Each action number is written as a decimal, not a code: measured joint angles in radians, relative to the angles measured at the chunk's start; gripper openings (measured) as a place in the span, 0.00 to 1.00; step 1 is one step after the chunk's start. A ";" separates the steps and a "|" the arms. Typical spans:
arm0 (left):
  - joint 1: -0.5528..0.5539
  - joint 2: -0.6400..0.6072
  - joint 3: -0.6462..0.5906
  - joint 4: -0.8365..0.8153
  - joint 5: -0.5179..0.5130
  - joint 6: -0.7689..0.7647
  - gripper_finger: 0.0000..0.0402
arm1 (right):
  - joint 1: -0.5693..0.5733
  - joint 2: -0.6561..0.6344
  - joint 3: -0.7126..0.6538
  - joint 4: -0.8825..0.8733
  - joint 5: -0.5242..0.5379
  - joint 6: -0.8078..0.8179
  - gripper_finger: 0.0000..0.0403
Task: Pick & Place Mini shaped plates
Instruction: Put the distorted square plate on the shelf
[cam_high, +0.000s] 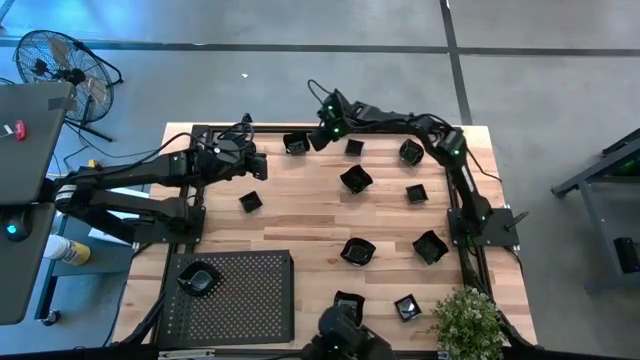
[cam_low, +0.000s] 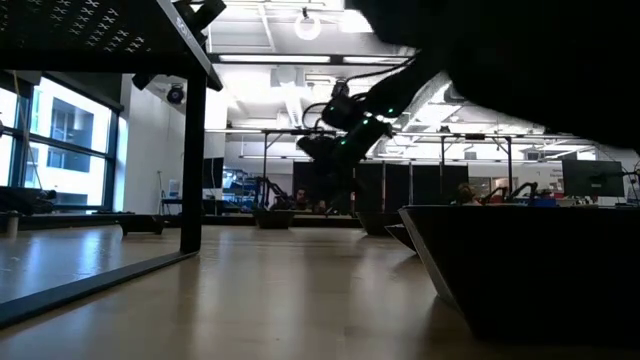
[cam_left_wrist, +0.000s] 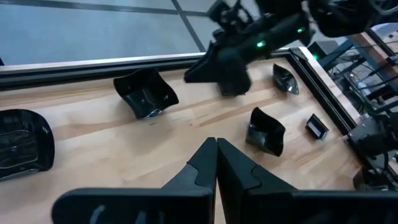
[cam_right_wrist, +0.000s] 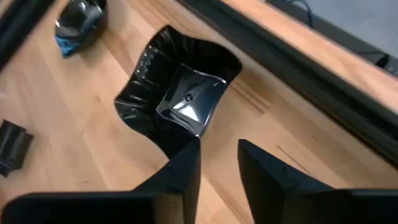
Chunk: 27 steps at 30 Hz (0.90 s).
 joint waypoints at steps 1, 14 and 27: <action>0.000 0.000 0.000 0.000 0.000 0.000 0.00 | 0.003 0.018 0.017 -0.006 -0.001 0.000 0.28; 0.000 0.000 0.000 0.002 0.004 -0.025 0.00 | 0.011 0.081 0.077 0.000 -0.047 0.027 0.27; 0.000 0.000 0.000 0.002 0.014 -0.026 0.00 | 0.014 0.087 0.077 0.034 -0.045 0.109 0.21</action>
